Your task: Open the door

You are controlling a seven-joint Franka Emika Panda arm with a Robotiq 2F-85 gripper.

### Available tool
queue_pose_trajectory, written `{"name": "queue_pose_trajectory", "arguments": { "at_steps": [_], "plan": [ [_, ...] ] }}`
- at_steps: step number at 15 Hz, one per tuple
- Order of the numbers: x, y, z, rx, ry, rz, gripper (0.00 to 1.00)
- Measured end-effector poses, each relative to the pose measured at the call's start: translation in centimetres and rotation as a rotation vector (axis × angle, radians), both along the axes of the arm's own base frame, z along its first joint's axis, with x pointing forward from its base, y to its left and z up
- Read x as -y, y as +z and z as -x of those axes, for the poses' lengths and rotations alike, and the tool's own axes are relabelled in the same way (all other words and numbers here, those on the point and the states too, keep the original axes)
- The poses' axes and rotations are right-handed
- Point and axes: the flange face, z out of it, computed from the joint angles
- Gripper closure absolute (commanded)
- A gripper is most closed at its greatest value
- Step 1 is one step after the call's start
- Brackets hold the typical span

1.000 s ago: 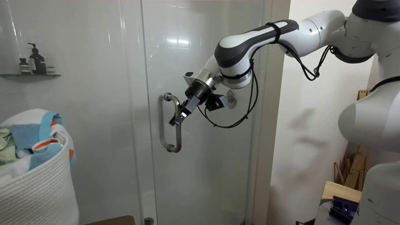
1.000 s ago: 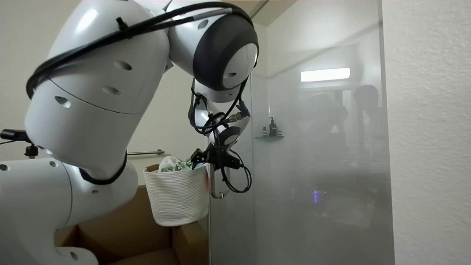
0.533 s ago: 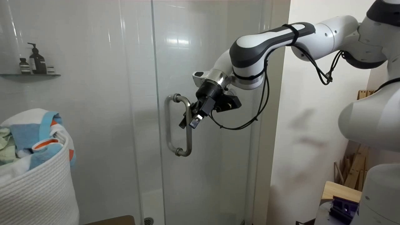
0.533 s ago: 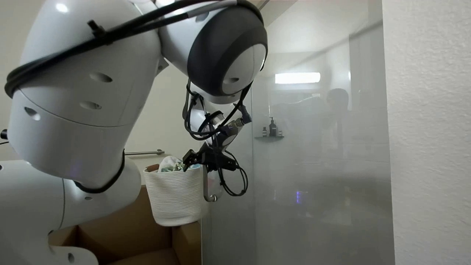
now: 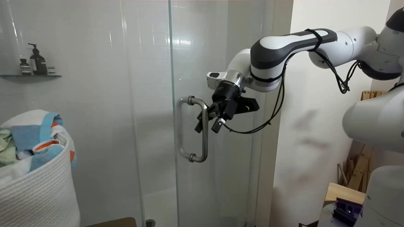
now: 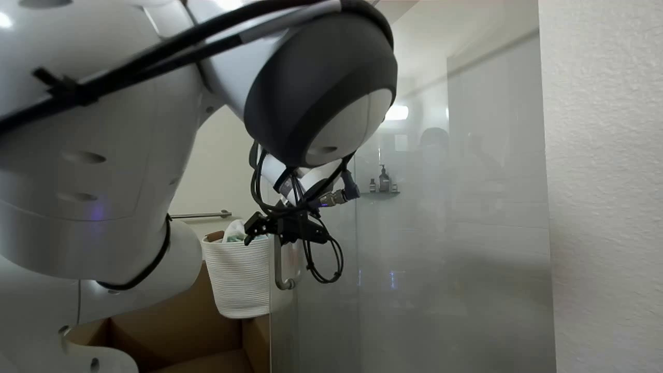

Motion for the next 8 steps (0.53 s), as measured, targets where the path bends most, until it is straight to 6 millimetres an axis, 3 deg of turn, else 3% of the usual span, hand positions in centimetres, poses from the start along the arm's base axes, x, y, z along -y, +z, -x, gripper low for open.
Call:
{"name": "queue_pose_trajectory", "arguments": {
  "at_steps": [8],
  "plan": [
    [1.4, -0.2, 3.2, 0.0, 0.066, -0.021, 0.0]
  ]
}}
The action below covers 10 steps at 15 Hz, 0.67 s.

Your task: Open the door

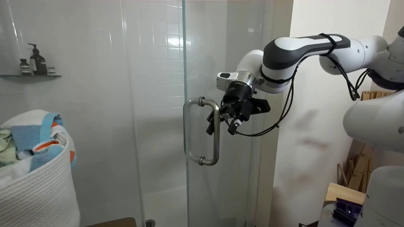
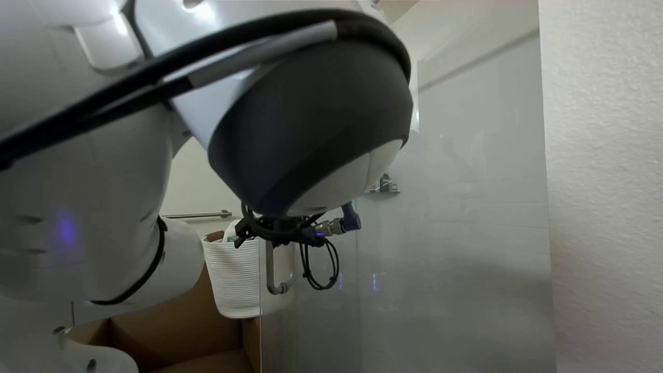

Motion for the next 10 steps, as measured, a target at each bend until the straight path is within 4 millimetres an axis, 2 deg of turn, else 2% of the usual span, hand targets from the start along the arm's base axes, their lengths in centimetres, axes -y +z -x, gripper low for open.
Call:
{"name": "queue_pose_trajectory", "arguments": {
  "at_steps": [10],
  "plan": [
    [-0.03, 0.25, 0.29, -0.02, -0.026, 0.021, 0.0]
  ]
}}
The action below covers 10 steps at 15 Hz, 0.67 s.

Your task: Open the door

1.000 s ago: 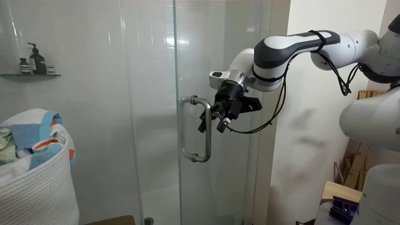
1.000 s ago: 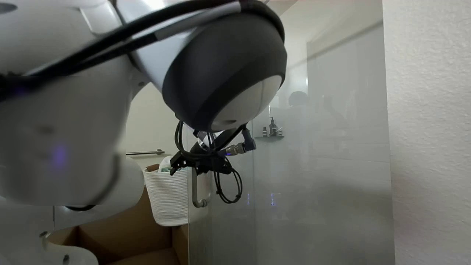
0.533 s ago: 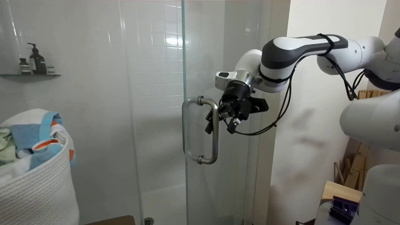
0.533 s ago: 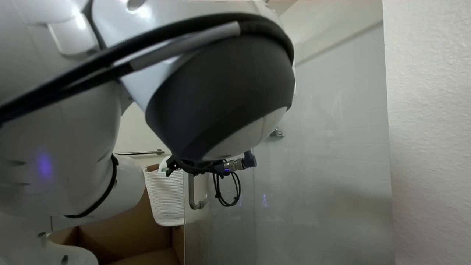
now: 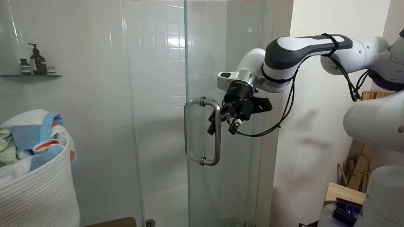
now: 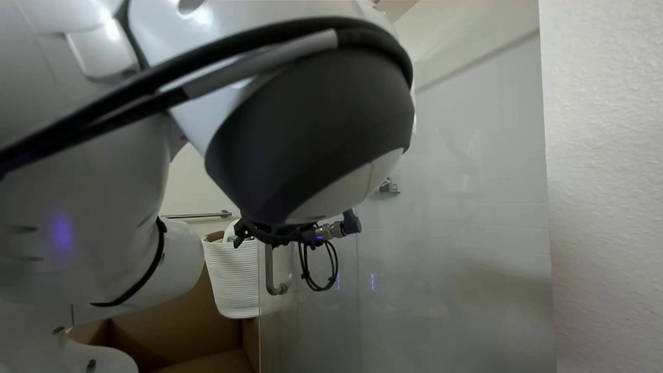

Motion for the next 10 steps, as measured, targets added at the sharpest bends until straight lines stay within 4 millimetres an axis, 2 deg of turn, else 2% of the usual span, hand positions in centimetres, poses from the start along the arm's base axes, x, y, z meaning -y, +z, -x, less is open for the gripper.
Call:
{"name": "queue_pose_trajectory", "arguments": {
  "at_steps": [4, 10],
  "plan": [
    [-0.5, 1.1, -0.4, -0.038, -0.092, 0.102, 0.0],
    [0.8, 4.1, -2.3, -0.086, -0.26, 0.277, 0.0]
  ]
}}
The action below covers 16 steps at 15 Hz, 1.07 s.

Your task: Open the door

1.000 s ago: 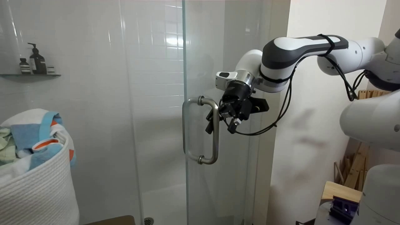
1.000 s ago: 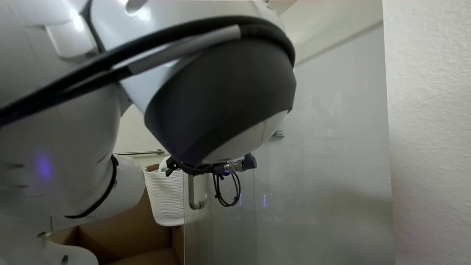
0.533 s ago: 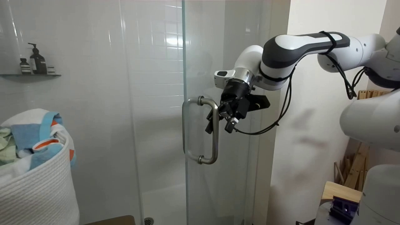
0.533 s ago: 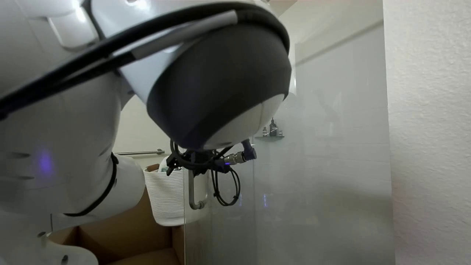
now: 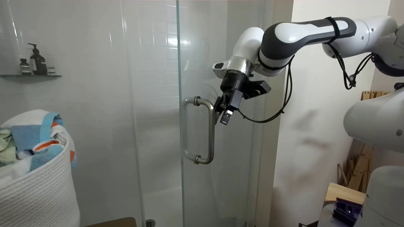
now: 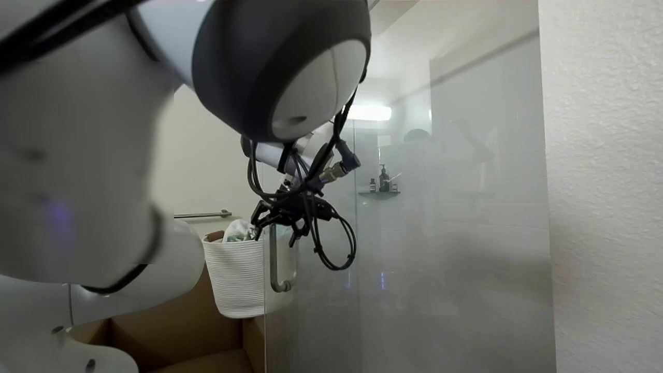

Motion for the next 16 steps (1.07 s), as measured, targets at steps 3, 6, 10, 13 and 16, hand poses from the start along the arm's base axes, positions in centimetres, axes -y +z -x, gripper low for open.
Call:
{"name": "queue_pose_trajectory", "arguments": {
  "at_steps": [3, 6, 10, 13, 16],
  "plan": [
    [-0.6, 2.1, 0.5, -0.076, -0.029, 0.11, 0.0],
    [-2.6, 4.9, 2.2, -0.136, -0.026, 0.247, 0.0],
    [-6.2, 9.9, 4.6, -0.158, -0.012, 0.427, 0.0],
    [-8.5, 13.6, 6.1, -0.128, -0.023, 0.576, 0.0],
    [-9.3, 16.7, 6.3, -0.084, -0.068, 0.719, 0.0]
  ]
}}
